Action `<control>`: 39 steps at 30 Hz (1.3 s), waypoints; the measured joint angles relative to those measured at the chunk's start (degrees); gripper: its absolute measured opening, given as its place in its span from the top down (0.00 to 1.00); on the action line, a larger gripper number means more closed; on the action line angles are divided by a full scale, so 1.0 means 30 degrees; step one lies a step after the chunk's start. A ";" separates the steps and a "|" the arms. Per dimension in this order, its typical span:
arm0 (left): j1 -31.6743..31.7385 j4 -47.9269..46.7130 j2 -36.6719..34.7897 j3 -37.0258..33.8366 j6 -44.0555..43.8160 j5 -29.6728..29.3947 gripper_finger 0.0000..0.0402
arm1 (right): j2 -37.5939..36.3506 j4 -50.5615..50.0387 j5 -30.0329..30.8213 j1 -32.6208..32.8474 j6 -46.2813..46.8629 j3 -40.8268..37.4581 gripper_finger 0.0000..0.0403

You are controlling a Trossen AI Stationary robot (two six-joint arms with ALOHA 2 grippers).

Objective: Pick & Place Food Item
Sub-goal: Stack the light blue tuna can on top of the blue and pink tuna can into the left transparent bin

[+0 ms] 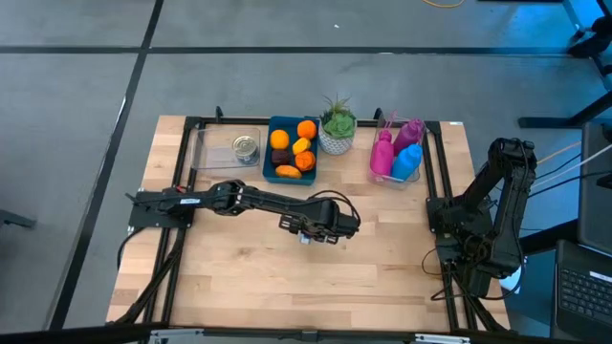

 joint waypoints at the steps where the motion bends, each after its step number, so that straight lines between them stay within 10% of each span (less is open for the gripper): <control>1: 0.0000 0.0144 0.0000 0.0000 0.0126 -0.0056 0.50 | 0.0000 0.0000 0.0004 0.0000 0.0000 0.0000 0.33; 13: 0.0081 0.0008 -0.0118 0.0070 0.2047 -0.0941 0.72 | 0.0000 0.0000 0.0004 0.0000 0.0087 0.0000 0.33; 23: -0.0074 -0.0604 -0.3461 -0.0272 0.4656 -0.8392 0.72 | -0.0011 0.0007 0.1309 0.0000 0.0472 -0.0007 0.33; 39: 0.0337 -0.0665 -1.5535 -1.1983 0.7468 -1.4698 0.72 | -0.0007 0.0016 0.3755 -0.0388 0.6116 -0.0007 0.33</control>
